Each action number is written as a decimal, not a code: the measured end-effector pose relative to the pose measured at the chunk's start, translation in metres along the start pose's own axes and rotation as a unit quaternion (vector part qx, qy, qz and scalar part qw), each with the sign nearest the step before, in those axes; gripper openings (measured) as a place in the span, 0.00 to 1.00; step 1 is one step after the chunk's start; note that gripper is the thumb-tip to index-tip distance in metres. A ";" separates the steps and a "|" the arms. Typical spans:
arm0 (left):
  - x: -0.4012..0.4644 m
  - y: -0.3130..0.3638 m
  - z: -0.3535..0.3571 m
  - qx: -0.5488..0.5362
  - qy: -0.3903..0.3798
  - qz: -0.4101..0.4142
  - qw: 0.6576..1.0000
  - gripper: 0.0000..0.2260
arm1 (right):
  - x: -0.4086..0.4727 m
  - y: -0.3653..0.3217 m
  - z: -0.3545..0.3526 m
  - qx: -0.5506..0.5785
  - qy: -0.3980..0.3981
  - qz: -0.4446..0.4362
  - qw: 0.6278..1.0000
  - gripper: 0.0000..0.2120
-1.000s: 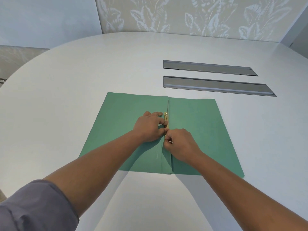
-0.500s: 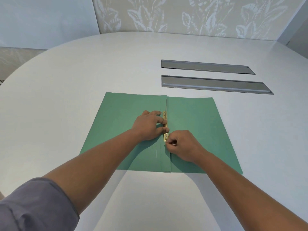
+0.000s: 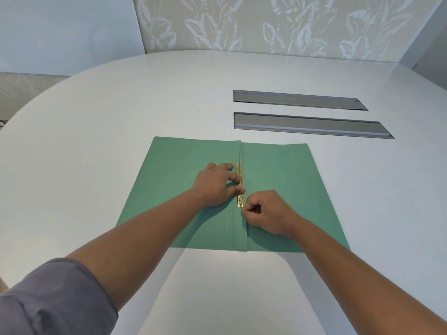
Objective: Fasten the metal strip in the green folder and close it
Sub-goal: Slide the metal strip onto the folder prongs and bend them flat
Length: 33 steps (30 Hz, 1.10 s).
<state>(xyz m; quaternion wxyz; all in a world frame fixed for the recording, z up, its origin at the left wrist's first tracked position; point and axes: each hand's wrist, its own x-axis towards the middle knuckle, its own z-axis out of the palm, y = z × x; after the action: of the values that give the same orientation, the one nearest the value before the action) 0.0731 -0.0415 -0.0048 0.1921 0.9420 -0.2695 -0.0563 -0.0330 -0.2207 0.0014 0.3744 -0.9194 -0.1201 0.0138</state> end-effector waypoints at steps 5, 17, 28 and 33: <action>0.001 -0.001 0.002 0.001 -0.001 0.001 1.000 0.22 | -0.002 0.000 0.001 -0.019 0.004 -0.039 0.999 0.07; 0.000 -0.002 0.004 0.003 0.009 0.004 1.000 0.20 | 0.003 0.004 0.006 0.103 0.038 0.037 0.993 0.04; 0.000 -0.002 0.004 -0.003 0.006 0.002 1.000 0.18 | 0.017 -0.004 0.011 0.003 0.024 0.120 0.993 0.08; 0.000 -0.003 0.004 -0.012 0.011 0.004 1.000 0.18 | 0.020 -0.008 0.008 0.004 0.005 0.132 0.991 0.08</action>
<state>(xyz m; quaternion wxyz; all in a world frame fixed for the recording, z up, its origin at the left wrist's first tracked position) 0.0737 -0.0407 -0.0098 0.2065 0.9391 -0.2705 -0.0486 -0.0161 -0.2052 0.0030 0.3740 -0.9255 0.0046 0.0589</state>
